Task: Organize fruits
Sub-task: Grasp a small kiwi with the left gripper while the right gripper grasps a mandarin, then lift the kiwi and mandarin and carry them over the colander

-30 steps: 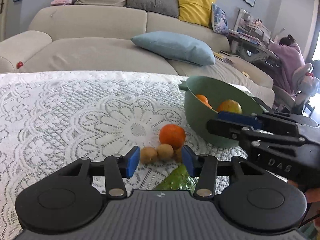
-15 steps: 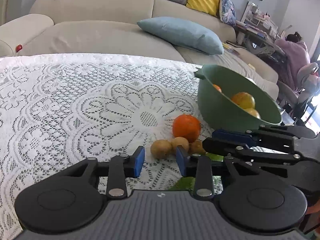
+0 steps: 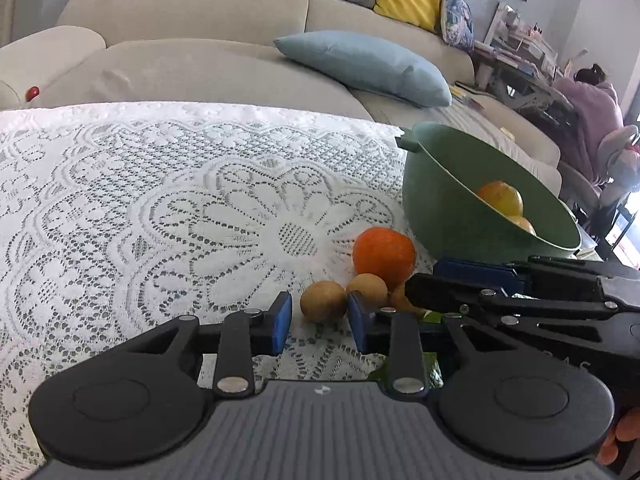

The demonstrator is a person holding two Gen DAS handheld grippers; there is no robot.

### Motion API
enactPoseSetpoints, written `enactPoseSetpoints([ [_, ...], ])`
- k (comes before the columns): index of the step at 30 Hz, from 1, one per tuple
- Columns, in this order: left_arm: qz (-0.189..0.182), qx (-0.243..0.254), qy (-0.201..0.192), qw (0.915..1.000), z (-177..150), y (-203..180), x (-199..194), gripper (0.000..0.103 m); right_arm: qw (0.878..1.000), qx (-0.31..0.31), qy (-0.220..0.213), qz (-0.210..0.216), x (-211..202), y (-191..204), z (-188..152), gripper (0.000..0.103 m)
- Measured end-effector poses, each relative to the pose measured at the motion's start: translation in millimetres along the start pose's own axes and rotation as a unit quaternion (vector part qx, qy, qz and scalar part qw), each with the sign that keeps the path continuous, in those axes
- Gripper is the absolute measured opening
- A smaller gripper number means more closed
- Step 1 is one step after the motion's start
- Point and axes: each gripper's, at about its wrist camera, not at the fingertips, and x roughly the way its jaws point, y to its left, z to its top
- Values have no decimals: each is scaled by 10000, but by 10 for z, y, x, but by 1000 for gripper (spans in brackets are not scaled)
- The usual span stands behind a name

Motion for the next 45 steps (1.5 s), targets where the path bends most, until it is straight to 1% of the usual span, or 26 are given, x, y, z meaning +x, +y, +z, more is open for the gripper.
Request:
enactPoseSetpoints([
  [1, 17, 21, -42, 10000, -7, -4, 0, 36, 9999, 107, -5, 8, 10, -13, 3, 34],
  [4, 64, 86, -118, 9999, -10, -34, 12, 35, 9990, 450, 1, -24, 50, -46, 8, 34],
  [5, 55, 100, -118, 9999, -14, -41, 11, 30, 9985, 543, 5, -29, 63, -51, 4, 34],
  [6, 33, 82, -117, 9999, -10, -44, 12, 28, 9981, 616, 7, -33, 74, -53, 0, 34],
  [9, 131, -10, -162, 9998, -5, -30, 5, 28, 9963, 850, -19, -131, 110, -60, -7, 35],
  [11, 287, -58, -213, 9993, -3, -12, -17, 28, 9948, 994, -29, -195, 134, -58, -13, 36],
  [14, 347, -202, -226, 9989, -8, 52, -65, 28, 9925, 1201, -29, -244, 179, -58, -24, 42],
  [16, 396, -269, -190, 9987, -20, 88, -82, 28, 9914, 1284, -10, -235, 217, -51, -16, 42],
  [22, 426, -146, -213, 9988, -39, 69, -86, 29, 9905, 1342, -57, -307, 312, -17, 14, 42],
  [25, 392, -99, -154, 9991, -46, 43, -40, 29, 9899, 1375, -13, -341, 370, -15, 10, 42],
  [29, 508, 132, -197, 9984, -64, -23, -23, 30, 9897, 1398, -10, -302, 395, -27, 7, 42],
  [39, 574, 108, -278, 9979, -87, -41, 6, 29, 9912, 1298, -45, -247, 413, -19, -9, 41],
  [45, 593, 19, -341, 9977, -89, -17, -27, 29, 9941, 1043, -202, -205, 365, 62, -1, 41],
])
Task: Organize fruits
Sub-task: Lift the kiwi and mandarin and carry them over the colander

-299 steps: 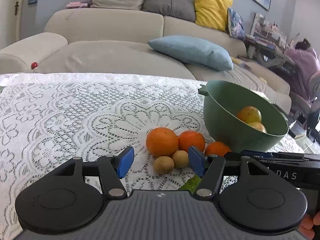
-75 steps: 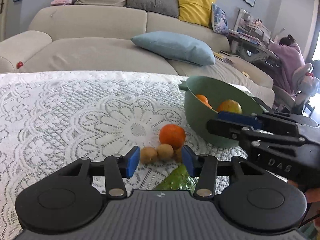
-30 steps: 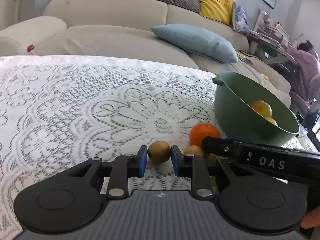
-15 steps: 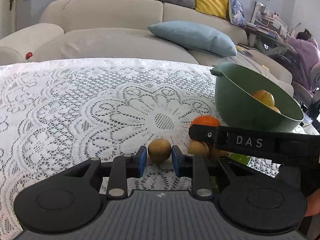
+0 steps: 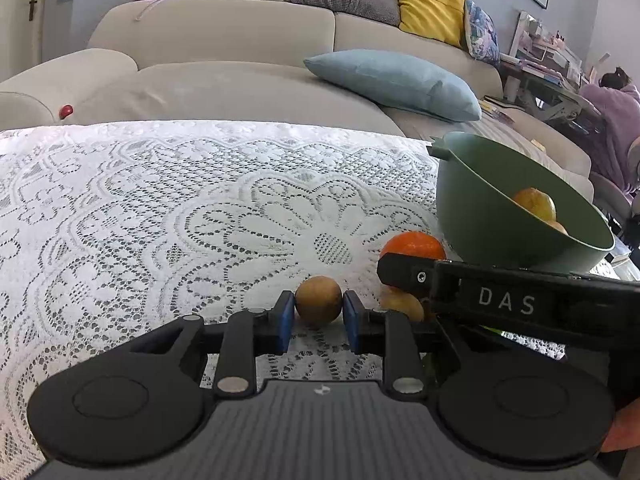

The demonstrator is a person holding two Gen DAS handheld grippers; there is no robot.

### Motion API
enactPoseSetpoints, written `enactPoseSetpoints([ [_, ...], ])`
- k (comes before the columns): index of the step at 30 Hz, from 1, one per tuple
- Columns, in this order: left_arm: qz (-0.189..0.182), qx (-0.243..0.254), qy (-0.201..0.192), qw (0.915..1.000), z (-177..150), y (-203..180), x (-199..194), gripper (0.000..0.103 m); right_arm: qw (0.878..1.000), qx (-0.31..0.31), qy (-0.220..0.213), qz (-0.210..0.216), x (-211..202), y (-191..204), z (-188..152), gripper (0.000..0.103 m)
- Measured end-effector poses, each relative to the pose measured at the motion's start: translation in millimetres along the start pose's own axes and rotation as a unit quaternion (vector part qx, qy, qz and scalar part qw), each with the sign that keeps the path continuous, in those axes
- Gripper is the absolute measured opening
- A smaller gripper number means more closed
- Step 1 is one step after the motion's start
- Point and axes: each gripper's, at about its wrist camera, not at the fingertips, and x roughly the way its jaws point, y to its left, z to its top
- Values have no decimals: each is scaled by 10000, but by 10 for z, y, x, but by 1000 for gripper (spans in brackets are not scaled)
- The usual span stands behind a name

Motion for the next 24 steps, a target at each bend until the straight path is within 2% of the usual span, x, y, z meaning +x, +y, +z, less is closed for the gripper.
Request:
enactPoseSetpoints([
  [12, 55, -94, -62, 9999, -3, 23, -95, 29, 9971, -706, -260, 101, -129, 167, 47, 40],
  [24, 114, -280, -98, 9995, 54, -6, -236, 29, 9842, -1677, -486, 291, -467, 292, 179, 40],
])
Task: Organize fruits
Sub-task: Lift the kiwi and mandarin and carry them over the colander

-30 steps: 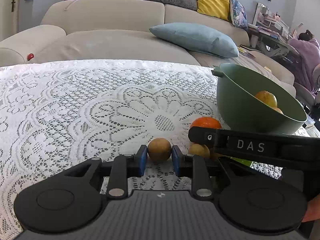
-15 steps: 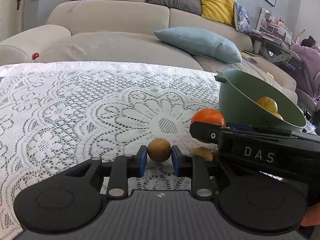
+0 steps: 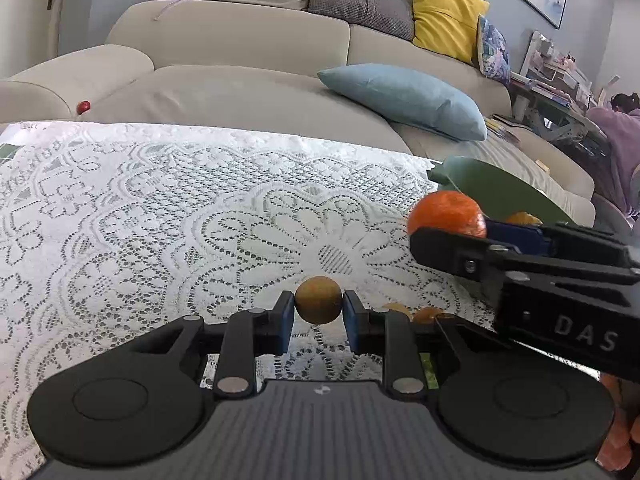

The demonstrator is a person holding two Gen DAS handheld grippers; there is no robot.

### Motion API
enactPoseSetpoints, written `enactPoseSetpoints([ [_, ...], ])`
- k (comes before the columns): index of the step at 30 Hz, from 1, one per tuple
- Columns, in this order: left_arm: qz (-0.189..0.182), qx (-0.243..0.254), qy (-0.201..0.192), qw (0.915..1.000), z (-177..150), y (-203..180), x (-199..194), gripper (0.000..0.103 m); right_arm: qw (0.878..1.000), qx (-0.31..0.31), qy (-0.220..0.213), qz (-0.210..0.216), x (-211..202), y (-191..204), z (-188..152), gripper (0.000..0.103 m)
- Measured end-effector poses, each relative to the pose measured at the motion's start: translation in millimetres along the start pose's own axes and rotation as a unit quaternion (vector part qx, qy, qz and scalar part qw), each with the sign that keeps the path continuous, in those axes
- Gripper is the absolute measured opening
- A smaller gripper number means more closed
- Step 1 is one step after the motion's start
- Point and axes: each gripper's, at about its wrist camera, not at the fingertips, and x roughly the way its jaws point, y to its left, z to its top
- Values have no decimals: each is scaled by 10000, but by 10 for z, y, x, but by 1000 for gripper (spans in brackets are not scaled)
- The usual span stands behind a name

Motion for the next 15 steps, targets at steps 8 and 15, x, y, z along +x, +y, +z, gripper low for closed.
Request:
enactPoseSetpoints([
  [8, 193, -164, -23, 9997, 86, -113, -132, 29, 9993, -344, 42, -147, -198, -126, 79, 41],
  [15, 24, -174, -174, 9997, 232, -351, -236, 29, 9986, -267, -66, -462, -408, -390, 143, 41],
])
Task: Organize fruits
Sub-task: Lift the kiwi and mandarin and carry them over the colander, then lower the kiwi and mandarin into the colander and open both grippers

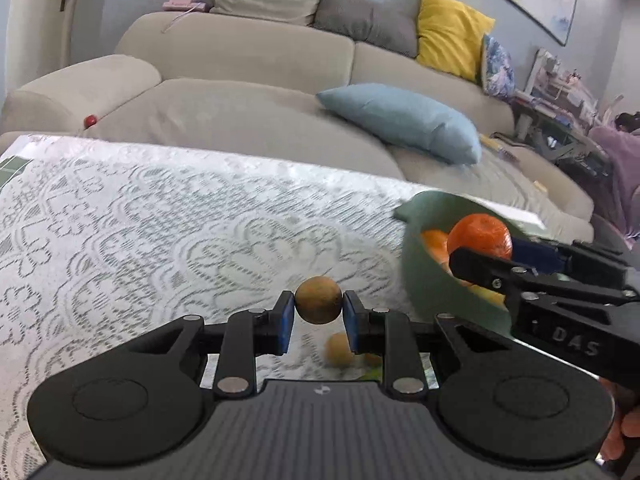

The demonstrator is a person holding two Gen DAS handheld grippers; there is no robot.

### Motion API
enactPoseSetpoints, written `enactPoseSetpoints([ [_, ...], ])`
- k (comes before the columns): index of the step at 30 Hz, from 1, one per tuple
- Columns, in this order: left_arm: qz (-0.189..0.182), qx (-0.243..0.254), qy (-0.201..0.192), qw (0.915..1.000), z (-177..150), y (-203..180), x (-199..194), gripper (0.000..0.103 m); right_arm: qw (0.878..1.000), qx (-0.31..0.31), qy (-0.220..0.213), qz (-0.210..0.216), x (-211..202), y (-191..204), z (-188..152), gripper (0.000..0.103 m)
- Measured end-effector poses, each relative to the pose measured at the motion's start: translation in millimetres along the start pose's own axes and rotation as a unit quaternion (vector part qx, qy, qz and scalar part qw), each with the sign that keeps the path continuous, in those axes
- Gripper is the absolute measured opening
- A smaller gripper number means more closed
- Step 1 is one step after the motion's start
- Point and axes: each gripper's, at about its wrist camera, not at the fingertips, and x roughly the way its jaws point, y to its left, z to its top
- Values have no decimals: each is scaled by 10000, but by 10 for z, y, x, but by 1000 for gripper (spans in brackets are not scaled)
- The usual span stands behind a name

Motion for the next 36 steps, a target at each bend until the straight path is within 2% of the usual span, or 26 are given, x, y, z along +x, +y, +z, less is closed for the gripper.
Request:
enactPoseSetpoints([
  [9, -450, 58, -79, 9989, 188, -363, 65, 29, 9999, 48, -25, -151, -143, -426, 46, 41],
  [13, -635, 100, -107, 9979, 283, -539, 161, 29, 9987, 397, 113, -304, -94, -684, 43, 41],
  [19, -1007, 186, 144, 9946, 360, -776, 420, 29, 9959, 742, 353, -373, 0, -940, 1, 41],
  [24, -1092, 377, 385, 9926, 350, -917, 591, 29, 9912, 1017, 632, -560, 85, -1116, -48, 41],
  [32, -958, 458, 825, 9909, 311, -974, 752, 29, 9822, 1249, 1234, -673, 163, -1154, -150, 41],
  [36, -929, 499, 901, 9903, 283, -975, 765, 29, 9825, 1145, 1272, -740, 133, -1098, -150, 41],
])
